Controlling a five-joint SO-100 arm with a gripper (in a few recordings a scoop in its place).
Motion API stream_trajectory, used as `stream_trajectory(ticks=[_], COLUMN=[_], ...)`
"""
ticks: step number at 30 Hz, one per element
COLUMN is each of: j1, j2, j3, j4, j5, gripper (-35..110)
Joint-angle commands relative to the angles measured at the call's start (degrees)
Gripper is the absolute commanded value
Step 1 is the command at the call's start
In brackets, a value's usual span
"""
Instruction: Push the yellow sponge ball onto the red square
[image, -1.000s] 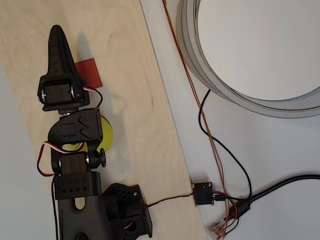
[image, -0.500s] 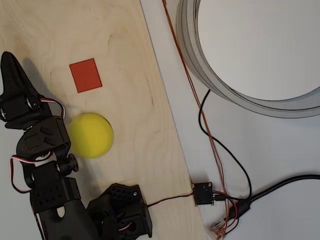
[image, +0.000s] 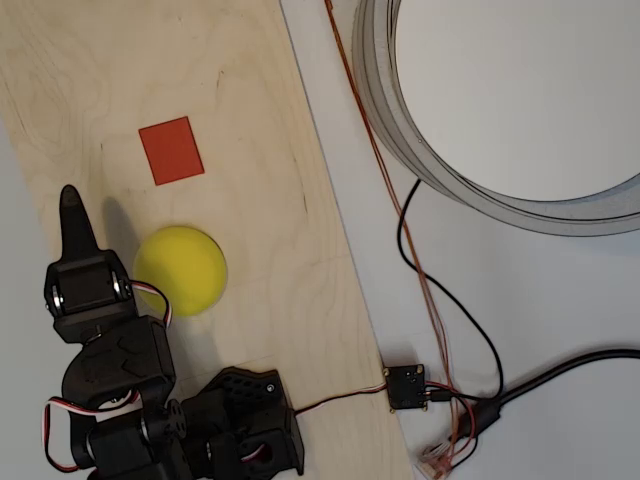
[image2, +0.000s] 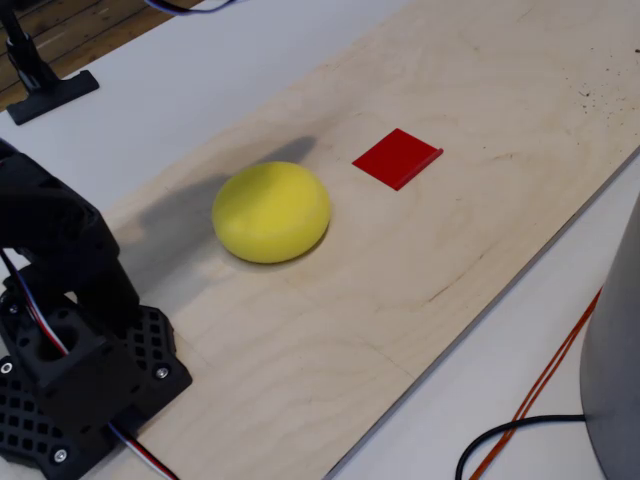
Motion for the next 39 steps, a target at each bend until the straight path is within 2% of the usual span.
stream_trajectory(ticks=[1,9,16,22,30,37,39], j1=[2.46,7.03,7.03,5.89,5.36,4.66,4.31], j2=[5.8,1.93,1.05,-0.62,-5.27,-6.42,-3.43], j3=[0.35,-1.76,2.81,5.71,11.16,12.57,14.33], j4=[8.7,20.39,21.71,19.25,9.14,7.03,7.12], j5=[2.64,9.76,17.93,20.3,21.09,21.62,21.53], gripper=[0,0,0,0,0,0,4])
